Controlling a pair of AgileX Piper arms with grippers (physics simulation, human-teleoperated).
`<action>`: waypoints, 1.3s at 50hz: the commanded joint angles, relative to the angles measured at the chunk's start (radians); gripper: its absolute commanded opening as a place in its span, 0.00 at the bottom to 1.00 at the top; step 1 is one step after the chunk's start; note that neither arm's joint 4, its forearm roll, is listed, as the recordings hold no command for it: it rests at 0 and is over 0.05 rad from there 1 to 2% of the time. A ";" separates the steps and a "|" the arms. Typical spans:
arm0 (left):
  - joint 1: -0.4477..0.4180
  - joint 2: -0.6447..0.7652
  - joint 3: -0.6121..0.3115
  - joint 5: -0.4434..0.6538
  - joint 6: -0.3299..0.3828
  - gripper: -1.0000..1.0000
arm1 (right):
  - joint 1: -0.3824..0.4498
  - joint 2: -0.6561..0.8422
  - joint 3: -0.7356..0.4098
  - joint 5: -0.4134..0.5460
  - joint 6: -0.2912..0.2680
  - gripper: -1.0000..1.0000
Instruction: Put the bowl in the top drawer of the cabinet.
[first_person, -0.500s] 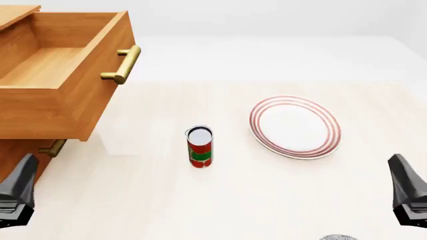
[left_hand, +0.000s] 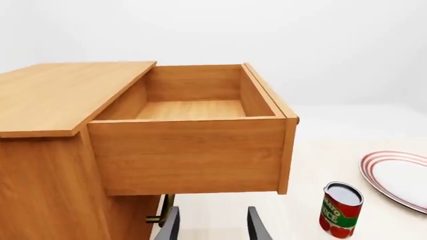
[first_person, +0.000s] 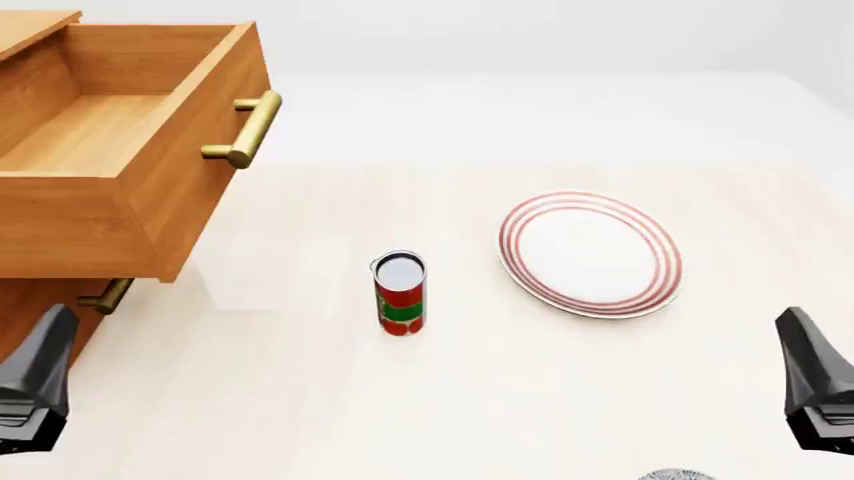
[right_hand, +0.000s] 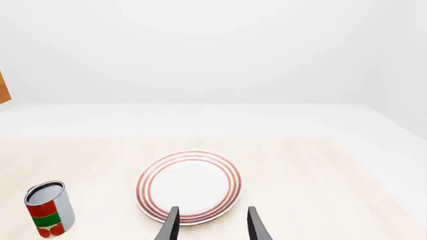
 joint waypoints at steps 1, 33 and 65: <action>-0.014 0.000 -0.019 0.011 -0.017 1.00 | 0.000 0.000 0.000 0.000 0.000 1.00; -0.244 0.000 -0.277 0.273 -0.023 1.00 | 0.036 0.015 -0.039 0.090 0.064 1.00; -0.555 0.261 -0.422 0.248 0.013 1.00 | 0.036 0.015 -0.039 0.090 0.064 1.00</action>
